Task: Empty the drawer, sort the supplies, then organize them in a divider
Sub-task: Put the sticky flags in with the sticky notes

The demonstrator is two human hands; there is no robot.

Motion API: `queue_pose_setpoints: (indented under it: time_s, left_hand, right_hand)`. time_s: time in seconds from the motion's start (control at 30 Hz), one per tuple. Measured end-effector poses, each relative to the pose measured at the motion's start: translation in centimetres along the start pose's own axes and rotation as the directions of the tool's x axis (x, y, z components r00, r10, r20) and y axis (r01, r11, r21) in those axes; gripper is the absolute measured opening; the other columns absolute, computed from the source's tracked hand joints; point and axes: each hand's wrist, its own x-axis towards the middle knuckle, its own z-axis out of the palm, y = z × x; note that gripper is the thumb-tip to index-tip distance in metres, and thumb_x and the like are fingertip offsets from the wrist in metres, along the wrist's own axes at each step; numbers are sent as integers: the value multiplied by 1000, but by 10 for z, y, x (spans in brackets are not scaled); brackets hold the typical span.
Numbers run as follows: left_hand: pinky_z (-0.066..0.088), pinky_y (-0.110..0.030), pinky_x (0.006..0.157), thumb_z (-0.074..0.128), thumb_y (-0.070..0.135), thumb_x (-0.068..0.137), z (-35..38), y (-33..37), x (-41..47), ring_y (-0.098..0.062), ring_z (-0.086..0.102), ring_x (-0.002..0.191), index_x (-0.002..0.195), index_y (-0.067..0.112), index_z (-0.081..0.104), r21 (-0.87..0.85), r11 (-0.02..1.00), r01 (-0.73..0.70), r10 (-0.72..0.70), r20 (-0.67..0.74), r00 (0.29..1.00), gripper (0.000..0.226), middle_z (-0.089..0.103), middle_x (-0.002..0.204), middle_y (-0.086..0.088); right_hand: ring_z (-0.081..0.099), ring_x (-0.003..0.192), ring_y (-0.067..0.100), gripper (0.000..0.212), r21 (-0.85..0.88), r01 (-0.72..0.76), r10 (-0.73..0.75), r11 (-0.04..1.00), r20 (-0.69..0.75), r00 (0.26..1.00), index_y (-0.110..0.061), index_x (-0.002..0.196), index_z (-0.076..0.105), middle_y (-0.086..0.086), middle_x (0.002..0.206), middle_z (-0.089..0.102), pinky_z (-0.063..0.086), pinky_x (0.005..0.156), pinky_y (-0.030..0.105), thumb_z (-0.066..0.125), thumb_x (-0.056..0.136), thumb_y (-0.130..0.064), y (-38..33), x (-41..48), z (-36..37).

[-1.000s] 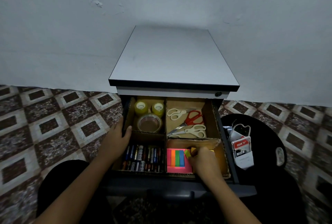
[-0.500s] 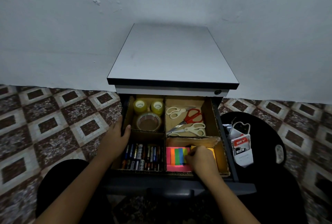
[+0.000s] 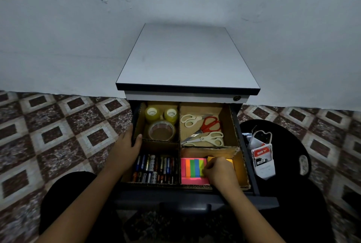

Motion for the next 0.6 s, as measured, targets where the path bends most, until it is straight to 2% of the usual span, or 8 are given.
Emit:
queue_pose_setpoints:
  time_s: [0.1,0.2,0.3,0.43,0.6]
  left_hand:
    - [33,-44,108,35,43,98,0,1,0,-27,30,138,150,19,16,1,1000,2,-2,2,1000,60,28,153,-11]
    - [32,-43,109,35,43,98,0,1,-1,-27,30,139,150,20,16,-3,1000,0,0,1,1000,60,27,153,-10]
    - [32,-44,110,35,44,98,-1,0,-1,-27,28,140,150,20,16,-4,1000,0,0,7,1000,60,26,154,-9]
    - [31,-44,110,35,43,98,-1,1,-1,-27,28,140,150,20,16,-4,1000,2,-2,3,1000,60,27,154,-10]
    - [31,-43,110,35,42,98,0,1,0,-26,28,140,150,19,17,-2,1000,-2,2,-2,1000,59,27,153,-9]
  right_hand:
    - [63,78,18,11,47,63,-61,997,-53,997,-15,90,69,4,89,70,52,68,28,59,87,-18,-1,-2,-2]
    - [63,85,20,21,56,153,-151,987,-41,988,-21,106,66,5,97,69,41,63,23,59,88,-16,-2,-5,-6]
    - [61,104,21,37,-22,207,-207,978,9,978,-26,122,62,4,118,65,44,77,24,57,87,-15,-3,-5,-6]
    - [59,108,21,39,-31,212,-211,977,41,977,-32,124,59,4,128,57,44,87,24,55,88,-17,-2,-4,-4]
    - [61,103,21,38,-24,201,-200,979,51,979,-35,122,60,5,129,52,45,86,24,54,89,-19,-1,-2,-2]
